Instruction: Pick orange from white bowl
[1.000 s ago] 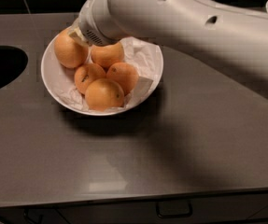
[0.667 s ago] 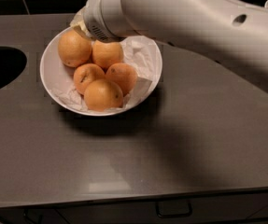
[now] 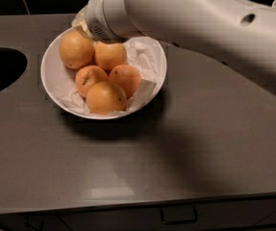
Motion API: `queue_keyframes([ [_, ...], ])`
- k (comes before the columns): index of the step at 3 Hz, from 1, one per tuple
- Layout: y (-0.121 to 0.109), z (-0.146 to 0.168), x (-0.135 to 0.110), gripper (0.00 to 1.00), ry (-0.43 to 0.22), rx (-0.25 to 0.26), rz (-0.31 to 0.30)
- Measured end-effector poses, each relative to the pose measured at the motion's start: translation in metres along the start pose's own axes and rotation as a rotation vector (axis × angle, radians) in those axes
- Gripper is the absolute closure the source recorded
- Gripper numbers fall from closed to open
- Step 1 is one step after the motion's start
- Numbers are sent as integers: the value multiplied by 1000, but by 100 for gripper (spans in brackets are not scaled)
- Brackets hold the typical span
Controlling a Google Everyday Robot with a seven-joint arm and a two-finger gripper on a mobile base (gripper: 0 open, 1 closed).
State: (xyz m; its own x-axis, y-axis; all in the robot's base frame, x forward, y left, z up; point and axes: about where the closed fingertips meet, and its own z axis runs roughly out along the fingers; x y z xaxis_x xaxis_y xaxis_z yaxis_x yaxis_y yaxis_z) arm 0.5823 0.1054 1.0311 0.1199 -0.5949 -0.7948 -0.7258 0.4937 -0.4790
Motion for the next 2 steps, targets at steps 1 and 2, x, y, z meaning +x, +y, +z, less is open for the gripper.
queue_keyframes([
  [1,0,0,0,35,0,0,0],
  [2,2,0,2,11,-4,5,6],
])
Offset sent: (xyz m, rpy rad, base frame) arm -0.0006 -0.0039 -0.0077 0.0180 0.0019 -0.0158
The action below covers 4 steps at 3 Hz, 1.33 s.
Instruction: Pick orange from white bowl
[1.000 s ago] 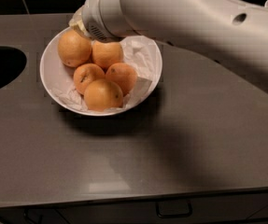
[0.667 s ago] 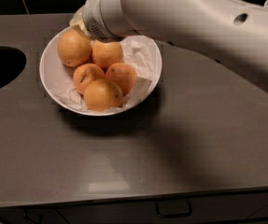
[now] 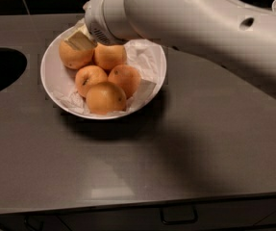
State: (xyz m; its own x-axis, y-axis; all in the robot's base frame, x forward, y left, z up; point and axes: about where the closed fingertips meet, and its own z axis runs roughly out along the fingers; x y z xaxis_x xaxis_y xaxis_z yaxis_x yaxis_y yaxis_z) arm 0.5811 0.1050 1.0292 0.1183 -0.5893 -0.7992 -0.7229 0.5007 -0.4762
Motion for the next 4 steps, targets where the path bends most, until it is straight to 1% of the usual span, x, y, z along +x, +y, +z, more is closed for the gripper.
queue_keyframes([
  [1,0,0,0,0,0,0,0],
  [2,0,0,0,0,0,0,0],
  [3,4,7,3,0,28,-31,9],
  [4,9,17,8,0,63,-74,13],
])
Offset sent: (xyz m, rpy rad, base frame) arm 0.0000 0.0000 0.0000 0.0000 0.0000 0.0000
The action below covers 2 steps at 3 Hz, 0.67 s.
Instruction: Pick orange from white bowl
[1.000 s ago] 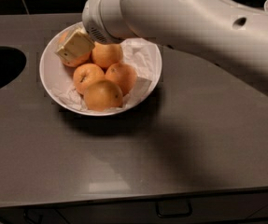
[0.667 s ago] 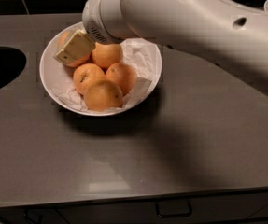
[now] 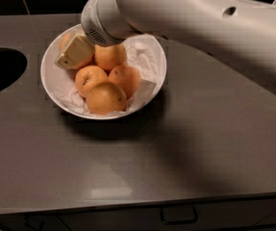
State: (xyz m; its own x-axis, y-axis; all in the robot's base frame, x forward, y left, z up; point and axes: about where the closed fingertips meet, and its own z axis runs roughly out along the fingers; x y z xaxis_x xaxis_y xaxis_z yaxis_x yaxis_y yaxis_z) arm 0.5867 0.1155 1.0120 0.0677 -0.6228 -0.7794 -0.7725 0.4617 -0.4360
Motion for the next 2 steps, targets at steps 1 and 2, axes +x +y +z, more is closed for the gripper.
queue_keyframes([
  [1,5,15,8,0,39,-37,3],
  [2,10,23,15,9,88,-52,-2],
])
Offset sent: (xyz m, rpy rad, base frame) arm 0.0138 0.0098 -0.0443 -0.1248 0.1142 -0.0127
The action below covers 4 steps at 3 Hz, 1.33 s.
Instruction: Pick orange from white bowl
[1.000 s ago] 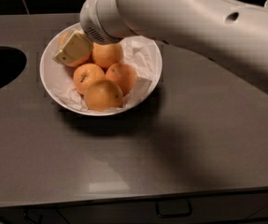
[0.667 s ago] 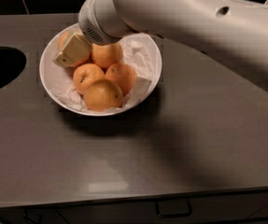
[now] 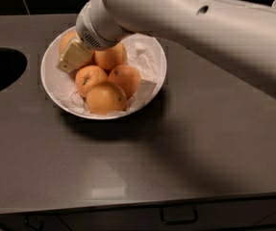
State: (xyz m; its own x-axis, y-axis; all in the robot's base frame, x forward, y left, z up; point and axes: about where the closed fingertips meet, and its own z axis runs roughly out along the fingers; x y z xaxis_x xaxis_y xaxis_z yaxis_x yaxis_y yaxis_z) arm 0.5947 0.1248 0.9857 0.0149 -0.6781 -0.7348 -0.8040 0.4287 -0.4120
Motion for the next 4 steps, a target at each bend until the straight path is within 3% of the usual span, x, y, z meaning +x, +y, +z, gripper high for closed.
queue_keyframes([
  [1,3,6,6,20,41,-5,-4],
  [3,5,14,15,22,94,-5,-9],
  [4,4,33,15,25,116,-20,-29],
])
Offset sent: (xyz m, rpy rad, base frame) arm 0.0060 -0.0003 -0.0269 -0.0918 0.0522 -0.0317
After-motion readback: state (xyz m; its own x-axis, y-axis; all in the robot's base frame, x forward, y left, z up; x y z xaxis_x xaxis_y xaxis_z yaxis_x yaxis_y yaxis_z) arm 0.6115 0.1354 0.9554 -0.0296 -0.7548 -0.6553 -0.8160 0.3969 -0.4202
